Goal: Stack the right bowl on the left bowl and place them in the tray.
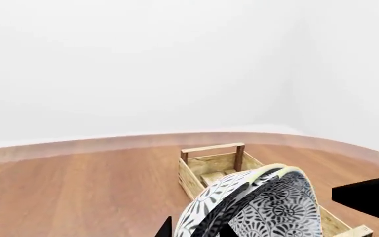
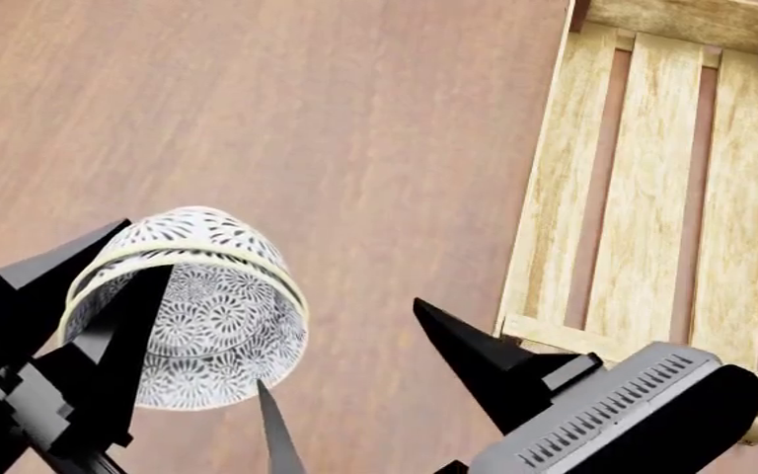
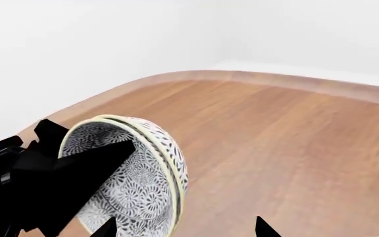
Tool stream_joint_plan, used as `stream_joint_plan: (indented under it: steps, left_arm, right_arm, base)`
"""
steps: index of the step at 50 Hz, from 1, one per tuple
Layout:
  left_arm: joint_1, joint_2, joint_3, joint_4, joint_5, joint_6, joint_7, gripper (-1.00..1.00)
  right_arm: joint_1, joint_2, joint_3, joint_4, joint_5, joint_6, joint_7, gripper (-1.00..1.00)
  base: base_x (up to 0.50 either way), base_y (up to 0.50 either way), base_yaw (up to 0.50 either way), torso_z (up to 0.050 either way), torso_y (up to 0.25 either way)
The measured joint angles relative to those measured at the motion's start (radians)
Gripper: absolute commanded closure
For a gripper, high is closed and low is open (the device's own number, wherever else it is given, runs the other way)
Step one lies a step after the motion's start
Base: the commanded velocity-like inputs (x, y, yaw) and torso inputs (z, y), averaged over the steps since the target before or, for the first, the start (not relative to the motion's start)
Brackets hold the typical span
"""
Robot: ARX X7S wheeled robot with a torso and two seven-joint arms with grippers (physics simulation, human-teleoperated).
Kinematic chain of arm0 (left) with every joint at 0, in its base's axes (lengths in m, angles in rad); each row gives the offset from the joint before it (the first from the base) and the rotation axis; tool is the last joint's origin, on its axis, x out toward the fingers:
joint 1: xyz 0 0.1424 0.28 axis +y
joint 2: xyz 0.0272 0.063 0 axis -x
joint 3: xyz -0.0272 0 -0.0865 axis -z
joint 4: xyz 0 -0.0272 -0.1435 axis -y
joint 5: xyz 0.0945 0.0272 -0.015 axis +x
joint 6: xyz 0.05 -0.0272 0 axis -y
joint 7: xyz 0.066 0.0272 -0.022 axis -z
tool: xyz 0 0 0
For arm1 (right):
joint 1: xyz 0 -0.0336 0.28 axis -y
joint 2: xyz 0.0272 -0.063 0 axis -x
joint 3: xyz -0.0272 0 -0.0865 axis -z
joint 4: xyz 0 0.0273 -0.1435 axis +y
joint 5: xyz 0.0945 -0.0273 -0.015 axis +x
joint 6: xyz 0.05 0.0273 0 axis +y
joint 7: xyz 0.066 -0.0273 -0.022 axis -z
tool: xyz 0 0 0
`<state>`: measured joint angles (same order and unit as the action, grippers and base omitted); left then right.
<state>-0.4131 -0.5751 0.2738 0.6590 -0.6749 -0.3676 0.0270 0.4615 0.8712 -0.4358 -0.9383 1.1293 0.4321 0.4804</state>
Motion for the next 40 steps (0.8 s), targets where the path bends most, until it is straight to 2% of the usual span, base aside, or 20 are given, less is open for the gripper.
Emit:
stream_joint_plan:
  steps: [29, 30, 40]
  left_arm:
    - [-0.003, -0.014, 0.039, 0.065, -0.003, -0.018, 0.001, 1.00]
    - [-0.002, -0.015, 0.040, 0.066, -0.003, -0.017, 0.001, 1.00]
    - [-0.001, -0.018, 0.045, 0.070, -0.001, -0.018, -0.003, 1.00]
  right_arm:
    - [0.066, -0.089, -0.070, 0.077, -0.026, 0.023, -0.052, -1.00]
    - [0.067, -0.092, -0.072, 0.079, -0.027, 0.023, -0.054, 1.00]
    - [0.071, -0.104, -0.078, 0.095, -0.048, 0.023, -0.055, 1.00]
  base:
    - [0.00, 0.00, 0.00, 0.000, 0.001]
    - [0.00, 0.00, 0.00, 0.000, 0.000]
    - [0.00, 0.00, 0.00, 0.000, 0.000]
